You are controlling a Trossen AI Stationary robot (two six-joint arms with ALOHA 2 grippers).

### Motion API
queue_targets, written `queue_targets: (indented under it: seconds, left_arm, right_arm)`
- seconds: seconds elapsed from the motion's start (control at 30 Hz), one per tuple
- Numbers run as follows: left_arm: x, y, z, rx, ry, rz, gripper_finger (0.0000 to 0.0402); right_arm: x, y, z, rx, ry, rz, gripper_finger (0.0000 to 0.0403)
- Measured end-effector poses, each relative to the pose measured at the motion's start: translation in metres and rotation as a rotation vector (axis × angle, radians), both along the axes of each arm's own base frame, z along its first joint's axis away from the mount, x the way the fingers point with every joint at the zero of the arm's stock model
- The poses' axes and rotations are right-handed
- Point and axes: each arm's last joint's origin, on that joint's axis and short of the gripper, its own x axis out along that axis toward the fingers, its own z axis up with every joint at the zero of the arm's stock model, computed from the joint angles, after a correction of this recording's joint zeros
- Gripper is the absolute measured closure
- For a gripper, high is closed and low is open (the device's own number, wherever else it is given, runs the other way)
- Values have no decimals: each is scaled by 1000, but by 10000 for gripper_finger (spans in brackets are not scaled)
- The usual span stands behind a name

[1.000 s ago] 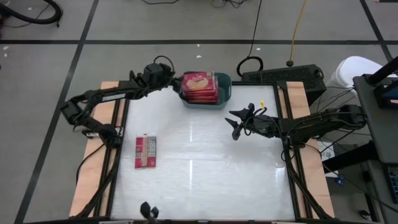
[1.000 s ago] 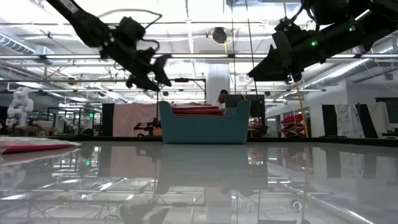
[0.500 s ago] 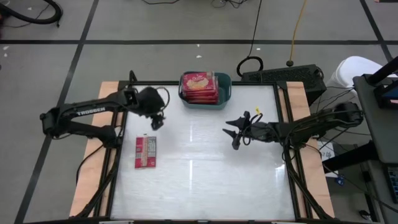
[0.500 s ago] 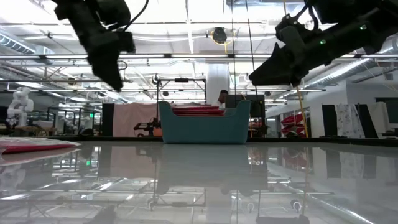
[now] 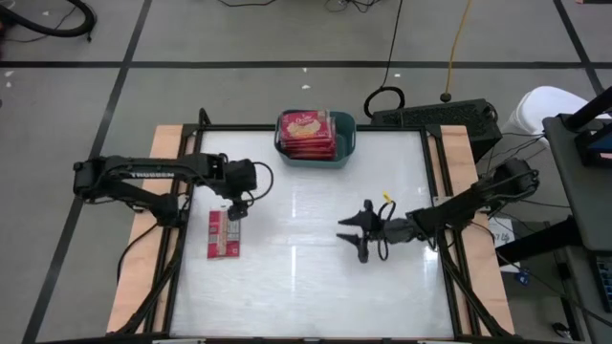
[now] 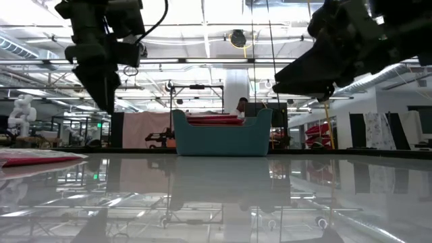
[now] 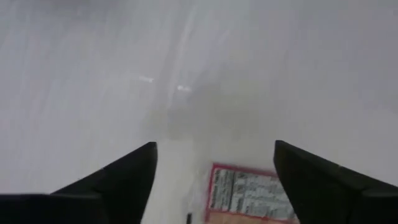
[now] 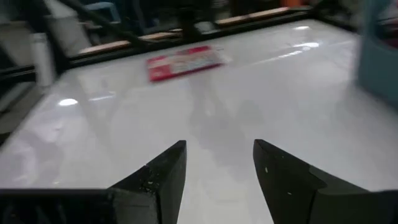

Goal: Sort popcorn bags into baskets
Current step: Put the red popcorn bag into the green bin

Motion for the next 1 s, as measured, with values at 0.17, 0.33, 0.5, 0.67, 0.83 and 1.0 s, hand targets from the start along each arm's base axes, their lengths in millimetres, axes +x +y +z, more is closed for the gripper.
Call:
queue_targets:
  seconds: [0.17,0.33,0.5,0.67,0.83,1.0]
  left_arm:
    - [4,0,-11,8,85,-21,52]
    - [8,0,-21,-28,130,-48,69]
    - [9,0,-25,-38,158,-50,88]
    - [6,1,-25,-18,202,-69,65]
    - [1,4,-29,-1,237,-95,37]
    - [-8,3,-51,-63,277,-125,46]
  right_arm:
    - [0,21,-10,21,-27,38,225]
    - [-3,37,-20,47,-23,45,225]
    - [-6,49,-19,40,-32,53,225]
    - [-6,54,-17,12,-37,79,225]
    - [-6,54,-17,-11,-35,84,225]
    - [-6,53,-17,-26,-37,66,225]
